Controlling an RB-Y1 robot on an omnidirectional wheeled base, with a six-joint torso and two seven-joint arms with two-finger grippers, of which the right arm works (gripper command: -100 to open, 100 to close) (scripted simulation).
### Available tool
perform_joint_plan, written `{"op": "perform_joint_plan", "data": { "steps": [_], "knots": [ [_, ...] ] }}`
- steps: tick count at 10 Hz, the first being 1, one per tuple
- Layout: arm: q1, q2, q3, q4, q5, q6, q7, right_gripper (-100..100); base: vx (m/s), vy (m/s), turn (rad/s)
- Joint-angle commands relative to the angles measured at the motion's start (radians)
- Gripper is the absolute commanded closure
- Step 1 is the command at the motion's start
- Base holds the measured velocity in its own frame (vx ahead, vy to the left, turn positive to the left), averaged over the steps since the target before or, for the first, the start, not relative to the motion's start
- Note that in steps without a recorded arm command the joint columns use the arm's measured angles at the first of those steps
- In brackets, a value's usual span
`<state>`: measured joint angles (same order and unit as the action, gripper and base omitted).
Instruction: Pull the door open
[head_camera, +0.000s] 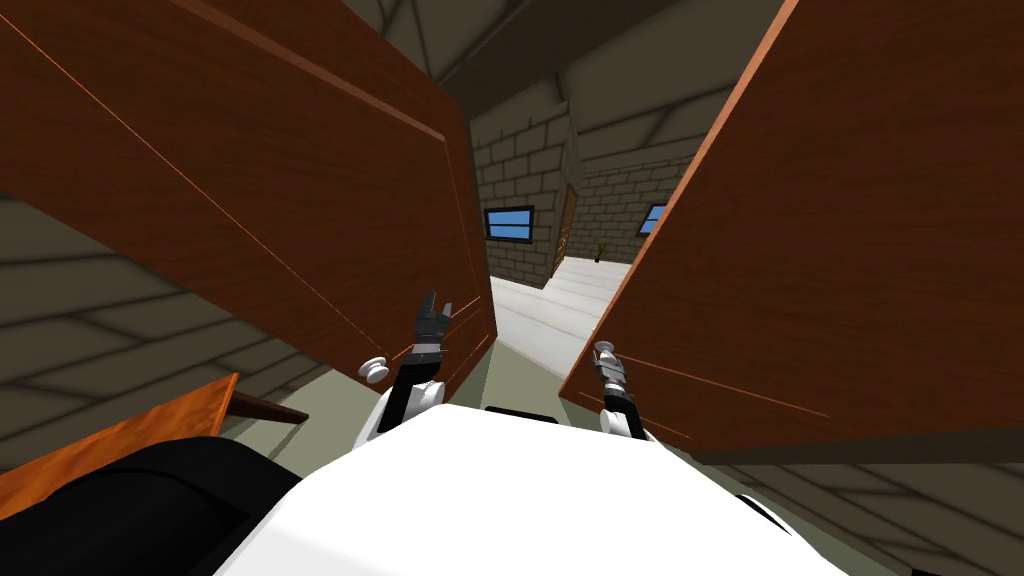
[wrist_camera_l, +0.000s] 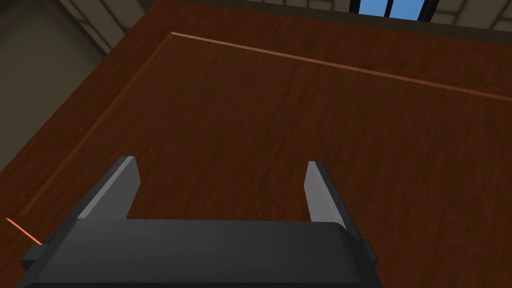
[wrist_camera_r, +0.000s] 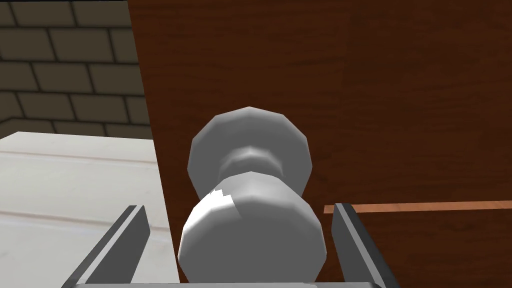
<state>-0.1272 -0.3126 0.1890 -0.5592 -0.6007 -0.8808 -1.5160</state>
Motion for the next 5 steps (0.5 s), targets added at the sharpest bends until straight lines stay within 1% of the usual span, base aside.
{"op": "perform_joint_plan", "data": {
  "steps": [1,5],
  "knots": [
    [0.001,0.001,0.0,-0.001,0.0,0.002,0.002,100,0.0,-0.005,-0.025],
    [0.001,0.001,0.0,-0.001,0.0,0.002,0.002,100,-0.008,-0.002,0.003]
  ]
}}
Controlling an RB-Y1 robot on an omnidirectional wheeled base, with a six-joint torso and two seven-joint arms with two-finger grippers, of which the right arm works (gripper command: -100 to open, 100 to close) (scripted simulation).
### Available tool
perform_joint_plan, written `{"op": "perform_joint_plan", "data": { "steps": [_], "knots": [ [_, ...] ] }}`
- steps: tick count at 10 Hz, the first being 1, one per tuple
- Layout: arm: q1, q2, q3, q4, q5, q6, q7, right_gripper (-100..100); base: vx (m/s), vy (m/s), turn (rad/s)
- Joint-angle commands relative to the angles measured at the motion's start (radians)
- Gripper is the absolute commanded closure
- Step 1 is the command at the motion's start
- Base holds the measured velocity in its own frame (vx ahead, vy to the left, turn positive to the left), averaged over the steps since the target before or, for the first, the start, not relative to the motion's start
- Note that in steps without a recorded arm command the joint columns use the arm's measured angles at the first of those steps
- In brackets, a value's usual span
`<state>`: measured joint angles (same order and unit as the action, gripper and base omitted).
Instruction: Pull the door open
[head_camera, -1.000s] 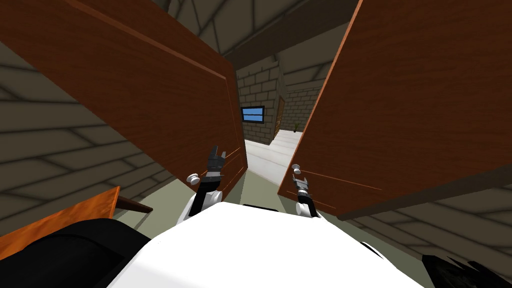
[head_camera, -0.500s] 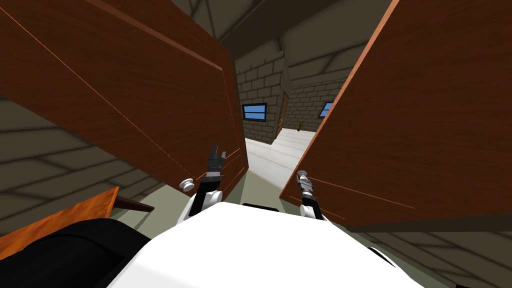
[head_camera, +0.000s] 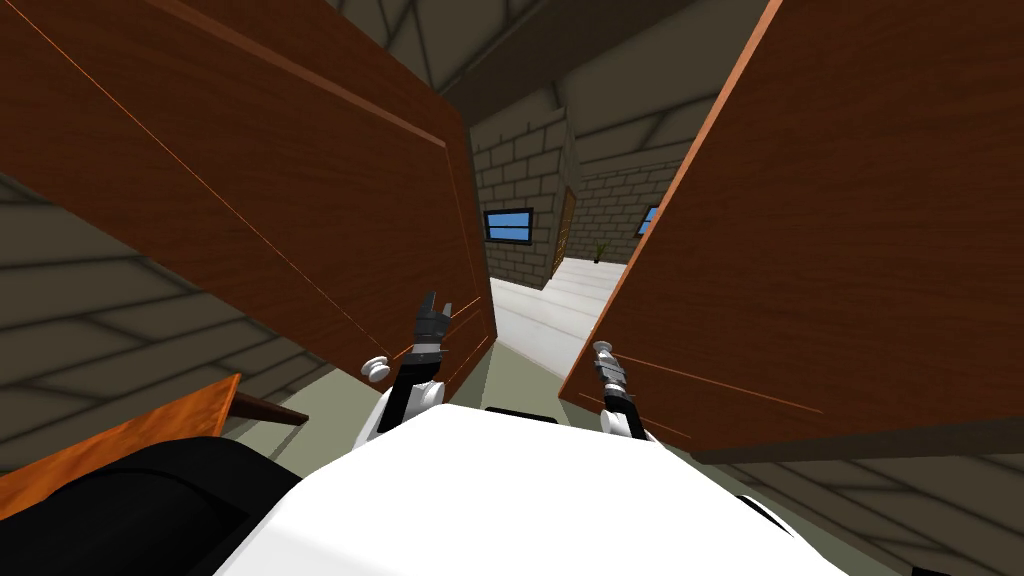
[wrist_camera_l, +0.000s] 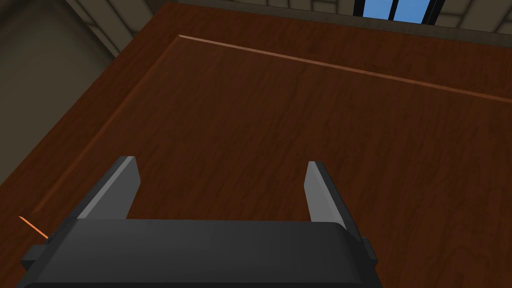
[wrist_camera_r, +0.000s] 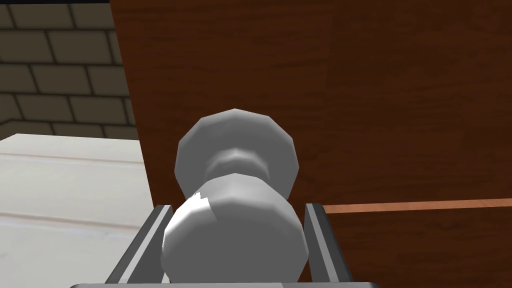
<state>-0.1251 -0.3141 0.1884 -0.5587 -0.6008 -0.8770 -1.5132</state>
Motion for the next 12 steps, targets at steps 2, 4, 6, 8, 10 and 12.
{"op": "perform_joint_plan", "data": {
  "steps": [2,4,6,8,10,12],
  "knots": [
    [0.008,-0.014,0.02,-0.004,0.008,-0.008,-0.025,100,-0.054,-0.008,0.061],
    [0.017,-0.032,0.045,-0.009,0.019,-0.017,-0.054,100,-0.216,-0.057,0.131],
    [0.028,-0.052,0.074,-0.016,0.031,-0.028,-0.089,100,-0.205,-0.041,0.116],
    [0.039,-0.073,0.102,-0.022,0.043,-0.038,-0.123,100,-0.223,-0.044,0.108],
    [0.049,-0.093,0.13,-0.027,0.055,-0.049,-0.157,100,-0.197,-0.069,0.12],
    [0.055,-0.098,0.147,-0.019,0.063,-0.06,-0.172,100,-0.114,-0.027,0.071]
  ]
}}
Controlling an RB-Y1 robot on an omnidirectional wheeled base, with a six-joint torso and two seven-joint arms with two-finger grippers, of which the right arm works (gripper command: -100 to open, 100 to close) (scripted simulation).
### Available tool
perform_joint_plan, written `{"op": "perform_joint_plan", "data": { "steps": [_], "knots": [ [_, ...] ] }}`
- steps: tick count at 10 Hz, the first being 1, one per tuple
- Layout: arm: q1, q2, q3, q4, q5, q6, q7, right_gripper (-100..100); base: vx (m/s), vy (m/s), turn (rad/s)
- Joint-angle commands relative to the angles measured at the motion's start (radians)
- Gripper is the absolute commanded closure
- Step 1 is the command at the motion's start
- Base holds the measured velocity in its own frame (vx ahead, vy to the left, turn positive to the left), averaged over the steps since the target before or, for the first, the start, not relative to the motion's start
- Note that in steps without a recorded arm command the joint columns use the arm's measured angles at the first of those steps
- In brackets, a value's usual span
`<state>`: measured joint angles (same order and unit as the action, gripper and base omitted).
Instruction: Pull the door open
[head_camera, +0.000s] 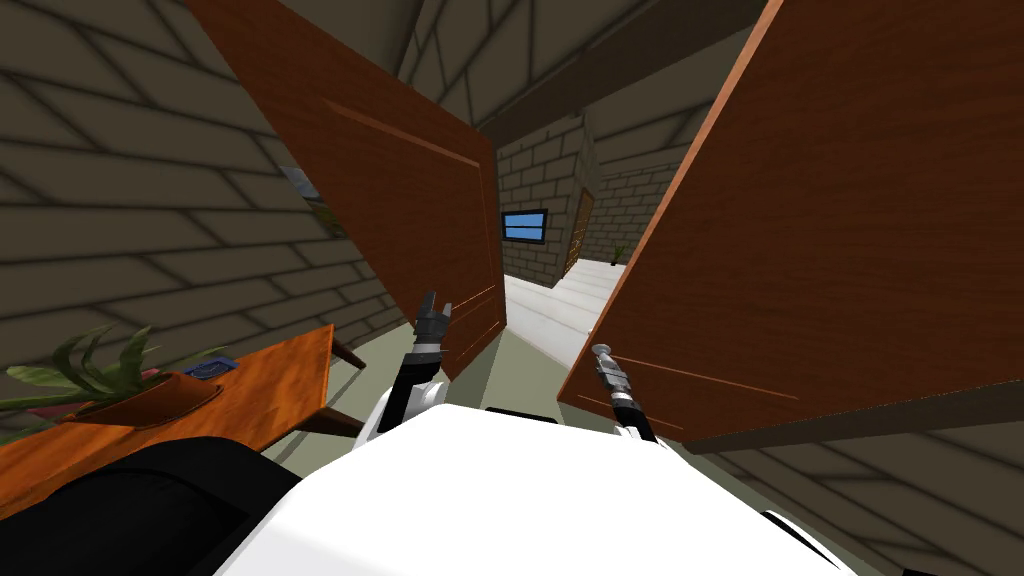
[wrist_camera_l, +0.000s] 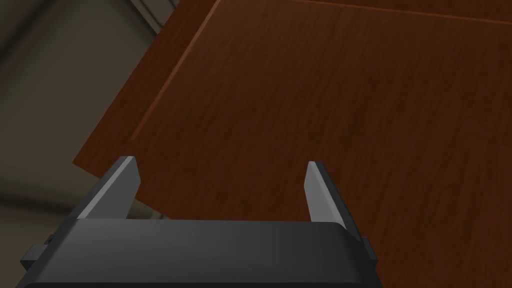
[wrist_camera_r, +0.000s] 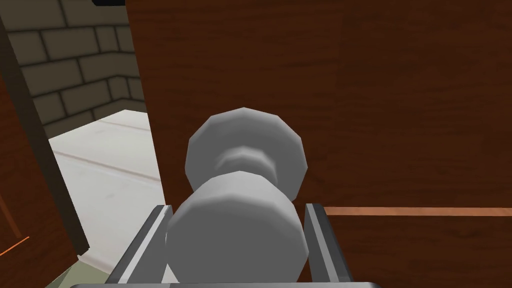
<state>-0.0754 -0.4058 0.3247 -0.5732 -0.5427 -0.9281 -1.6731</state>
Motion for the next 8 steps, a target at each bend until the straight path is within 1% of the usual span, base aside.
{"op": "perform_joint_plan", "data": {
  "steps": [1,4,6,7,8],
  "knots": [
    [0.01,-0.015,0.022,-0.007,0.011,-0.017,-0.024,100,-0.217,-0.044,0.109],
    [0.027,-0.045,0.06,-0.016,0.029,-0.045,-0.066,100,-0.227,-0.06,0.082],
    [0.041,-0.069,0.092,-0.023,0.045,-0.069,-0.1,100,-0.253,-0.064,0.108],
    [0.038,-0.061,0.082,-0.024,0.04,-0.058,-0.085,100,-0.111,-0.01,0.009],
    [0.053,-0.076,0.103,-0.022,0.05,-0.082,-0.107,100,-0.154,-0.043,0.101]
  ]
}}
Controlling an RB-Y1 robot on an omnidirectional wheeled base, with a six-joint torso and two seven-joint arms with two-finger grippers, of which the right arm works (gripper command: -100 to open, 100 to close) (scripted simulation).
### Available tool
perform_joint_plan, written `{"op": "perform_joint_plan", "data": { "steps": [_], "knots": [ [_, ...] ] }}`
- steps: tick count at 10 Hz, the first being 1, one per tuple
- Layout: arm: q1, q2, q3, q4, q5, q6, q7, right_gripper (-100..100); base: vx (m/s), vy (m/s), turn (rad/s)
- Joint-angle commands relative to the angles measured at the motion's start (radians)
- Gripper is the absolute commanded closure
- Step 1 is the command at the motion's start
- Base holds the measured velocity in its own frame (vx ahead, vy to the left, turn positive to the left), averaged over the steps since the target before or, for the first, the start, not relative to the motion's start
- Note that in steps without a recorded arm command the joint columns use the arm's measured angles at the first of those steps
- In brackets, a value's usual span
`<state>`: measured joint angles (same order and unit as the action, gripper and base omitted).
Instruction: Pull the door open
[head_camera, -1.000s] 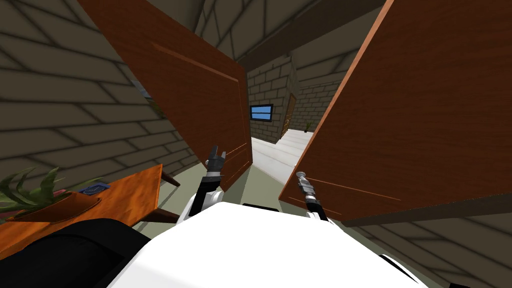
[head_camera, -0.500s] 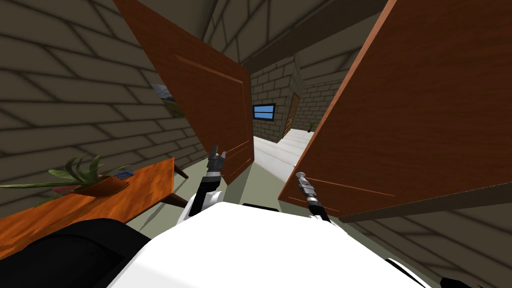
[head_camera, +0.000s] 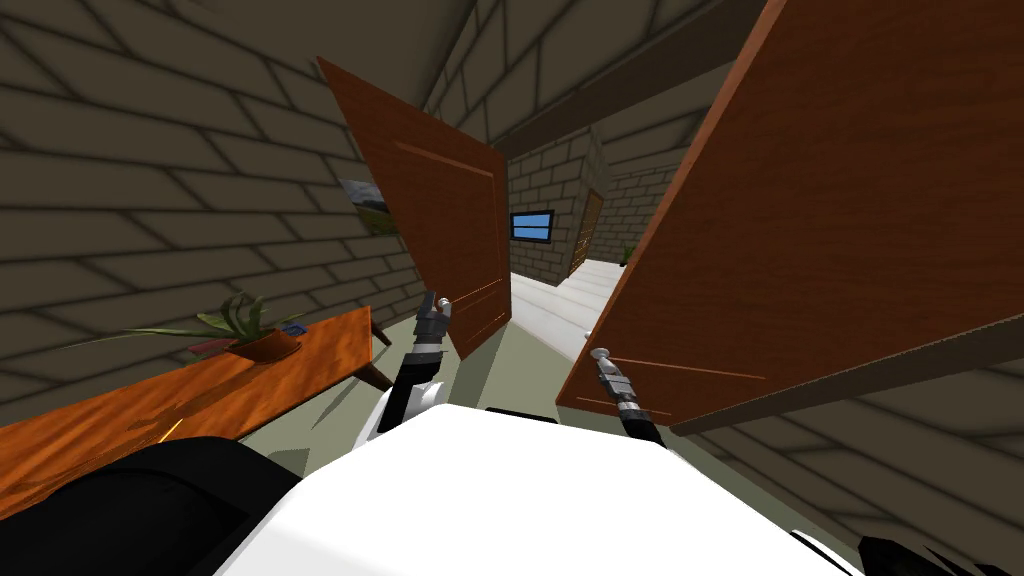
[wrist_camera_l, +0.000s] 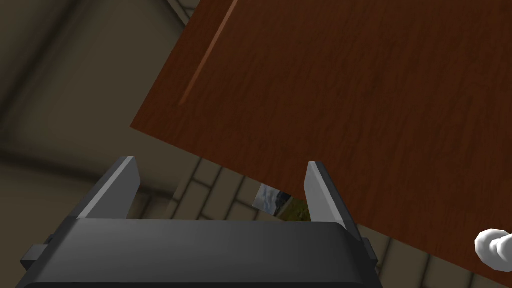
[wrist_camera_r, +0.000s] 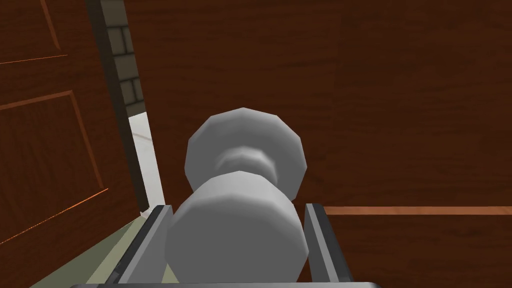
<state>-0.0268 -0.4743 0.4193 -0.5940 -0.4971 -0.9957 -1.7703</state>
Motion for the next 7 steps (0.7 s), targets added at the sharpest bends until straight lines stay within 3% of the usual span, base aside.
{"op": "perform_joint_plan", "data": {
  "steps": [1,7],
  "knots": [
    [0.012,-0.017,0.019,-0.001,0.009,-0.03,-0.022,100,-0.238,-0.075,0.14],
    [0.059,-0.076,0.084,0.0,0.039,-0.125,-0.094,100,-0.186,-0.073,0.094]
  ]
}}
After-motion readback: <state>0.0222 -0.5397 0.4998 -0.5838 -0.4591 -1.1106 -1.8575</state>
